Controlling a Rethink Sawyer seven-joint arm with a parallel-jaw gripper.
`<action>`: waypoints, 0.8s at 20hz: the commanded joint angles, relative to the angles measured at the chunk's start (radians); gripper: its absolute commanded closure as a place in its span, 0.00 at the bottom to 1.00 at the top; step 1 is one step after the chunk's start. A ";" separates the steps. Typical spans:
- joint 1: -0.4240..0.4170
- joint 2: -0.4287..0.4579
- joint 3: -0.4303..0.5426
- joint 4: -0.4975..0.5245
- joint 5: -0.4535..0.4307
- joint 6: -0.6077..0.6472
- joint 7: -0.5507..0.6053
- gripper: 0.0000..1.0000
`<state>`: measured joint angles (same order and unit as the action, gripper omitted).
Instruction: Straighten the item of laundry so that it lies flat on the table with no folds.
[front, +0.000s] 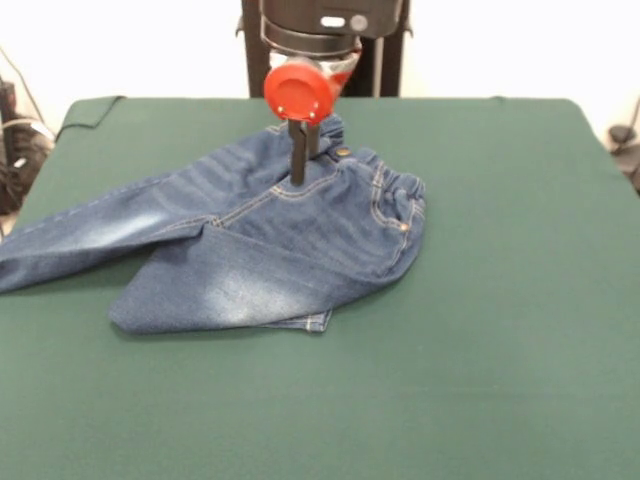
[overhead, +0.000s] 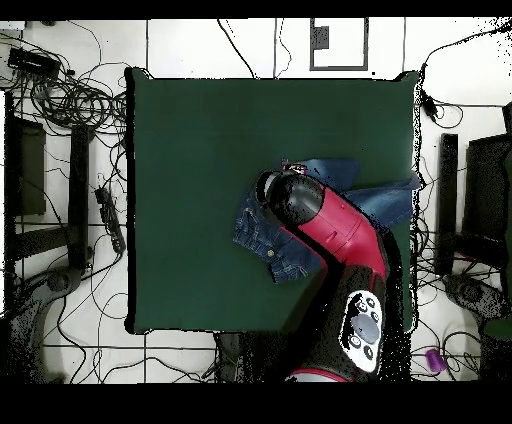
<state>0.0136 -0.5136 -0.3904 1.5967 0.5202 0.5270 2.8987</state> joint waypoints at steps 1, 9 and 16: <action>0.138 0.175 -0.239 -0.216 -0.043 0.361 0.420 0.00; 0.139 0.157 -0.224 -0.205 0.009 0.378 0.390 0.00; 0.106 0.132 -0.212 -0.162 0.025 0.350 0.344 0.00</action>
<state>0.1147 -0.4109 -0.6296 1.4199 0.5152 0.8144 2.9713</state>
